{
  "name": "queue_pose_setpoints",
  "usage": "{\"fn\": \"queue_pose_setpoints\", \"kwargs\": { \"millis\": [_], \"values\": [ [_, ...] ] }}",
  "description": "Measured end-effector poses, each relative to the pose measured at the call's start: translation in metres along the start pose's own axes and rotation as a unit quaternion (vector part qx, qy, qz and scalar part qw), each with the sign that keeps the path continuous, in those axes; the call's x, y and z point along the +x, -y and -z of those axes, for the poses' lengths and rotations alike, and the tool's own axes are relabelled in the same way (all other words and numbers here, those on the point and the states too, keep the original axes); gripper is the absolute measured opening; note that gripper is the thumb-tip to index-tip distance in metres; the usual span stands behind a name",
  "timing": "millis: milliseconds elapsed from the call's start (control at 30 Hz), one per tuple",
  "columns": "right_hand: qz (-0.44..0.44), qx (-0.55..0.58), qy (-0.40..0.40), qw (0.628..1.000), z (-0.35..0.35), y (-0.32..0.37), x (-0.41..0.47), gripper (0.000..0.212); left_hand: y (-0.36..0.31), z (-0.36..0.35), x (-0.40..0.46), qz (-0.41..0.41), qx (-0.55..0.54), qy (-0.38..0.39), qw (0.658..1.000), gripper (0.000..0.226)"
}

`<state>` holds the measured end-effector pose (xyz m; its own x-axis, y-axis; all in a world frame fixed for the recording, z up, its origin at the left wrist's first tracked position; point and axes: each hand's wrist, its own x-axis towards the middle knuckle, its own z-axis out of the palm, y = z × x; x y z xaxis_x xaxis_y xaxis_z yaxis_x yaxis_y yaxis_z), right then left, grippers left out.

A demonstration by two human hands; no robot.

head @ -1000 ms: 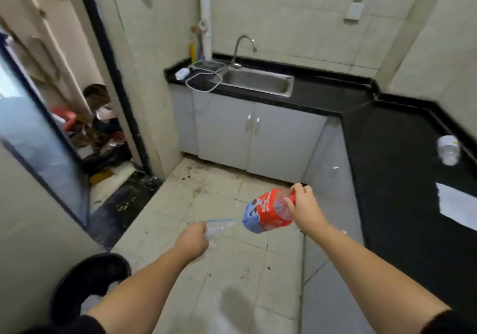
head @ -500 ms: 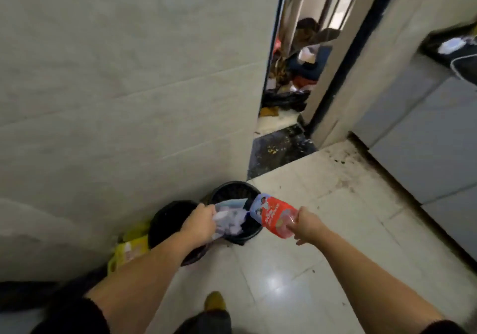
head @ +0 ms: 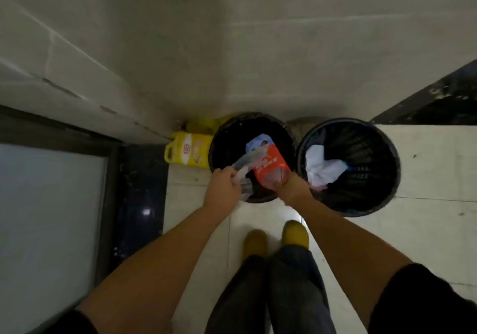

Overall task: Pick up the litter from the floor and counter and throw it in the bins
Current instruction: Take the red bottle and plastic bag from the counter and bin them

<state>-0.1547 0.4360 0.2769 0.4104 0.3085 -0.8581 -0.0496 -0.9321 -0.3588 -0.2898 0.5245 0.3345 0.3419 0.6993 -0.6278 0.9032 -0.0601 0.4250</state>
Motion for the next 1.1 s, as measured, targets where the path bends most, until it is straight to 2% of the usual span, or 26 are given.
{"fn": "queue_pose_setpoints", "kwargs": {
  "millis": [67,133,267,333,467,567,633,733,767,833,900,967,1100],
  "values": [
    [-0.009,-0.022,-0.015,1.000,-0.021,0.001,0.036,0.039,0.027,-0.025,0.018,0.043,-0.039,-0.024,0.998,0.028],
    [-0.012,-0.021,-0.023,0.999,-0.041,-0.003,0.069,0.045,0.051,-0.044,0.031,0.066,-0.068,-0.036,0.995,0.045],
    [-0.027,0.007,0.001,1.000,-0.079,-0.019,0.124,0.044,0.074,-0.063,0.046,0.071,-0.063,-0.033,0.995,0.048],
    [-0.027,0.012,0.027,0.999,-0.089,-0.021,0.137,0.039,0.073,-0.064,0.053,0.063,-0.048,-0.035,0.996,0.048],
    [-0.052,-0.061,0.051,0.995,-0.075,-0.009,0.127,0.049,0.050,-0.055,0.061,0.041,-0.029,-0.035,0.998,0.044],
    [-0.020,-0.076,0.018,0.997,-0.045,-0.003,0.108,0.037,0.022,-0.043,0.054,0.025,-0.014,-0.032,0.999,0.017],
    [0.011,-0.127,-0.021,0.992,-0.017,-0.007,0.091,0.035,0.001,-0.037,0.047,0.013,-0.012,-0.024,1.000,0.003],
    [0.047,-0.179,-0.024,0.982,0.025,-0.036,0.070,0.033,-0.039,-0.035,0.041,0.002,0.011,-0.006,1.000,0.016],
    [0.058,-0.209,-0.010,0.976,0.037,-0.051,0.066,0.037,-0.054,-0.039,0.041,-0.012,0.016,-0.003,1.000,0.017],
    [0.057,-0.286,0.024,0.956,0.058,-0.088,0.061,0.051,-0.083,-0.057,0.046,-0.043,0.028,0.018,0.998,0.006],
    [0.053,-0.382,0.048,0.921,0.074,-0.126,0.065,0.058,-0.107,-0.090,0.058,-0.077,0.044,0.047,0.995,0.018],
    [0.070,-0.451,0.065,0.887,0.083,-0.164,0.076,0.057,-0.125,-0.132,0.073,-0.110,0.060,0.071,0.990,0.008],
    [0.164,-0.489,0.009,0.857,0.079,-0.206,0.095,0.047,-0.142,-0.217,0.114,-0.145,0.089,0.102,0.980,0.023]
  ]
}}
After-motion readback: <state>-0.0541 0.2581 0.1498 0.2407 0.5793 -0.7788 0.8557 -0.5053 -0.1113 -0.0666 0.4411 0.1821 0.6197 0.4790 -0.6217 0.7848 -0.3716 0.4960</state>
